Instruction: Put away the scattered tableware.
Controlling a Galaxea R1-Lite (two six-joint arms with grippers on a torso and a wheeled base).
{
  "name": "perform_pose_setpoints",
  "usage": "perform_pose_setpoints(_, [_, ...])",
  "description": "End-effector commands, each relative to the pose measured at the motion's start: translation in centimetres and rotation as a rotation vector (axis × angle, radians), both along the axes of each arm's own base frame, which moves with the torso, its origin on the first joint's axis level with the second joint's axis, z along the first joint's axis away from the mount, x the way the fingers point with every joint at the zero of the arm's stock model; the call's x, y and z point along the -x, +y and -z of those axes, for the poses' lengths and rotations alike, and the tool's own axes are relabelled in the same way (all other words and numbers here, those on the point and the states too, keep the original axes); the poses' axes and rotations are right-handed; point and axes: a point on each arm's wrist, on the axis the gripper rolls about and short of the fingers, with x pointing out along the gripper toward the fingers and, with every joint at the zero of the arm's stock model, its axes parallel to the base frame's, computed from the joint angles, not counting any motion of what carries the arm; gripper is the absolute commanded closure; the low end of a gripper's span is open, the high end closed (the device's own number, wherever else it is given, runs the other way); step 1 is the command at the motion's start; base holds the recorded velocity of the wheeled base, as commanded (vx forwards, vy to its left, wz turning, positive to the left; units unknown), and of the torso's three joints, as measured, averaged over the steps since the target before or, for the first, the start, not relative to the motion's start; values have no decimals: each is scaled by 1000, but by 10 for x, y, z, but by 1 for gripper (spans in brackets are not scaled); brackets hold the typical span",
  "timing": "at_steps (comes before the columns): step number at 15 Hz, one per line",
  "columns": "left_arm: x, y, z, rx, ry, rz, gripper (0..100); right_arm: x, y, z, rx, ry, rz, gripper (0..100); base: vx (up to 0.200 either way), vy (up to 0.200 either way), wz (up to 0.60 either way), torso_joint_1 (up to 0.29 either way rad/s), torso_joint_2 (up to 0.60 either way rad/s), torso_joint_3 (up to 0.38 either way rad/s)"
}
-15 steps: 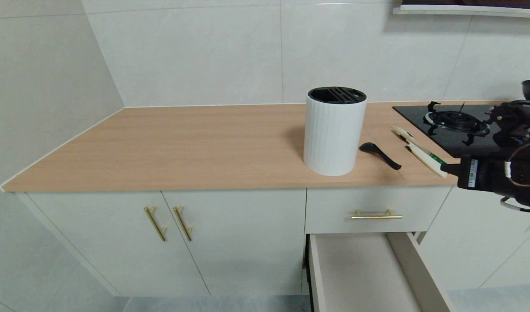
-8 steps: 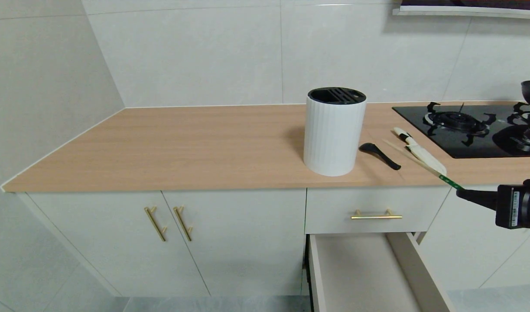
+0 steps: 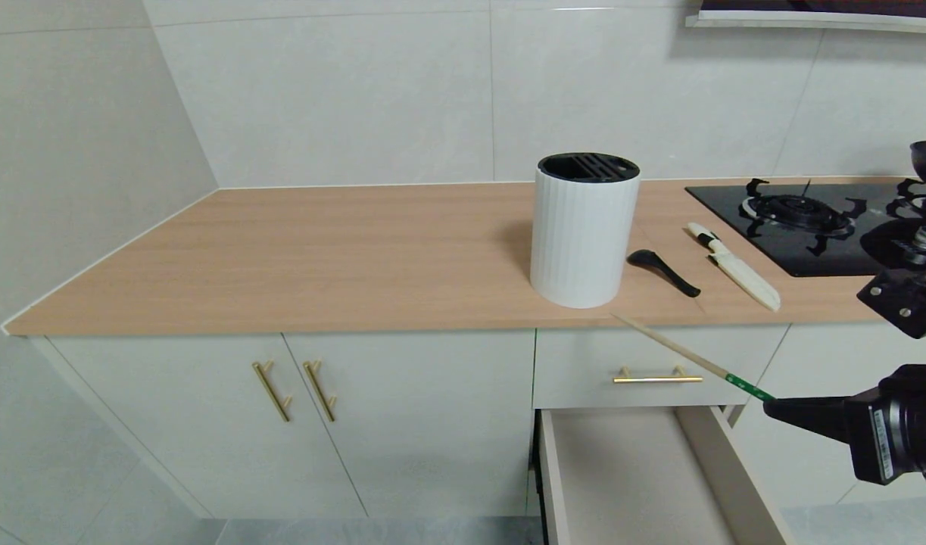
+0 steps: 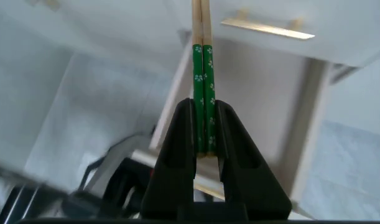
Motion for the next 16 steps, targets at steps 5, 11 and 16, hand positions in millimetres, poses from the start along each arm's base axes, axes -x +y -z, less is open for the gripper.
perform_pose_setpoints(5, [0, 0, 0, 1, 0, 0, 0, -1, 5, 15, 37, 51, -81, 100, 0, 0, 0, 0, 0, 0])
perform_pose_setpoints(11, [0, 0, 0, 1, 0, 0, 0, -7, 10, 26, 57, 97, -93, 100, 0, 0, 0, 0, 0, 0])
perform_pose_setpoints(16, [0, 0, 0, 1, 0, 0, 0, -14, 13, 35, 78, 142, -91, 100, 0, 0, 0, -114, 276, 161])
